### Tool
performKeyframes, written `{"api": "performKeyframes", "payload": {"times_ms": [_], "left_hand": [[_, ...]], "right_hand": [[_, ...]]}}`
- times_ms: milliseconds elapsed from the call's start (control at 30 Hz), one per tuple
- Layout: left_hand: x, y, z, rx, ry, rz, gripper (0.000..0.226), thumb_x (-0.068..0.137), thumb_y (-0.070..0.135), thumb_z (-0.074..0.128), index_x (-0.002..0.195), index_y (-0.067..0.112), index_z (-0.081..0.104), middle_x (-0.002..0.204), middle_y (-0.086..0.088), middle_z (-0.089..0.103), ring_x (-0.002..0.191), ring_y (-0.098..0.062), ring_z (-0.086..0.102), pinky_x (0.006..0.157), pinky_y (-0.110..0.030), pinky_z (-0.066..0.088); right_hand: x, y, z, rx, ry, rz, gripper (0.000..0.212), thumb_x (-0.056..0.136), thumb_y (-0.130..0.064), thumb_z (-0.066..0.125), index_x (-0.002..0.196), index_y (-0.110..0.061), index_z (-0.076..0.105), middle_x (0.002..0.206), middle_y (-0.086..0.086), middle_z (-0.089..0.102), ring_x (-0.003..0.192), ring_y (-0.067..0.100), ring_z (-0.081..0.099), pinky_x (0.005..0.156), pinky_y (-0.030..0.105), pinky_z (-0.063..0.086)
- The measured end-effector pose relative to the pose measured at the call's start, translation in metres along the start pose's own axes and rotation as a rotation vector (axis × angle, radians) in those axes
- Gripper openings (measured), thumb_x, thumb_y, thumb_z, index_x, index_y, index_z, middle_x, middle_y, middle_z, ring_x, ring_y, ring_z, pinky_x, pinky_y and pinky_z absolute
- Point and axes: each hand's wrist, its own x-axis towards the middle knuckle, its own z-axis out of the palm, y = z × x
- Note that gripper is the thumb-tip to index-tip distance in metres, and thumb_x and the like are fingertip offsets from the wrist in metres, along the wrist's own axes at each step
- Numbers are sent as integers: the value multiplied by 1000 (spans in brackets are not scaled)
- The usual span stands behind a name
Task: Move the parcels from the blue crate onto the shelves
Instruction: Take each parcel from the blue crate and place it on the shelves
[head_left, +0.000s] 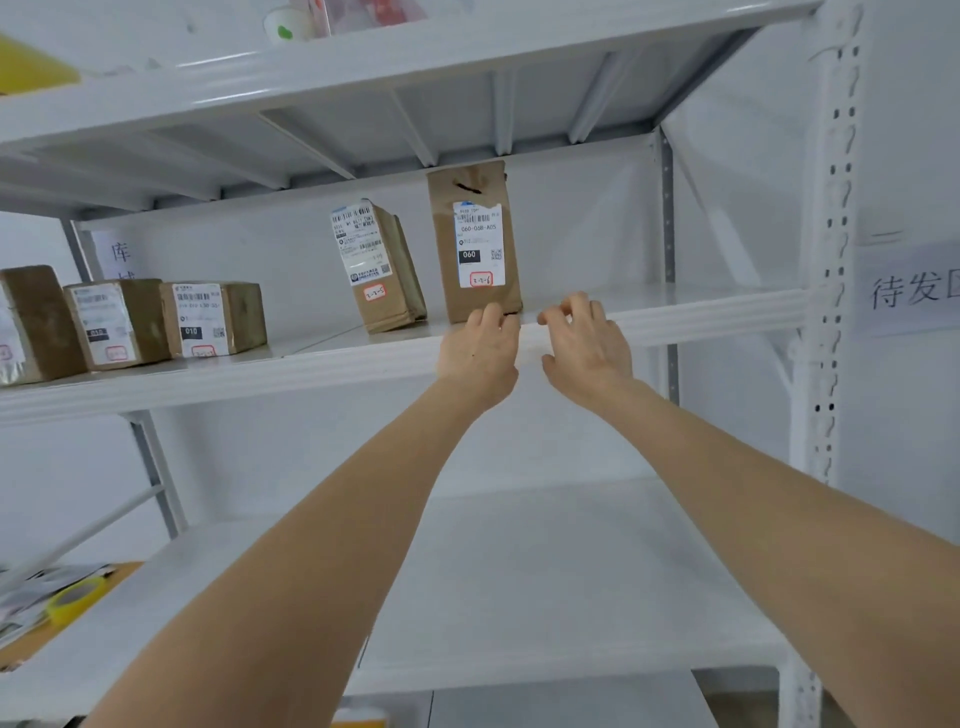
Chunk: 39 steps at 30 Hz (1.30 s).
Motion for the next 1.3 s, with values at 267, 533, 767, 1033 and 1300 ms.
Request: {"api": "performKeyframes", "payload": {"times_ms": [267, 533, 767, 1033, 1300], "left_hand": [[-75, 18, 5, -49, -147, 25, 45, 90, 19, 54, 133, 15, 41, 130, -5, 42, 119, -22, 44, 79, -30, 42], [-145, 55, 24, -99, -252, 81, 45, 90, 17, 52, 133, 14, 40, 128, -5, 42, 117, -21, 45, 75, -27, 38], [-195, 106, 64, -157, -406, 114, 45, 90, 20, 54, 133, 13, 40, 127, -6, 41, 116, -21, 45, 72, -27, 37], [-255, 184, 146, -237, -631, 131, 44, 89, 14, 53, 131, 11, 41, 126, -8, 43, 114, -23, 45, 80, -30, 43], [-311, 282, 248, -261, -960, 45, 45, 90, 17, 54, 133, 12, 39, 130, -8, 40, 117, -24, 45, 83, -34, 46]], "right_hand": [[-89, -10, 4, -9, -135, 50, 45, 90, -13, 56, 132, -19, 44, 130, 6, 39, 118, 24, 41, 87, 32, 39], [-178, -6, 3, -55, -227, 71, 45, 89, -12, 58, 131, -19, 45, 129, 5, 41, 115, 24, 43, 86, 32, 39], [-249, 21, 29, -77, -382, 107, 43, 89, -14, 57, 131, -19, 45, 129, 6, 41, 115, 25, 43, 87, 32, 40], [-338, 83, 93, -54, -636, 154, 42, 90, -14, 54, 131, -19, 43, 129, 6, 39, 118, 25, 41, 93, 33, 40], [-423, 175, 181, 25, -934, 164, 47, 91, -19, 54, 136, -21, 38, 132, 5, 37, 121, 24, 40, 90, 33, 41]]}}
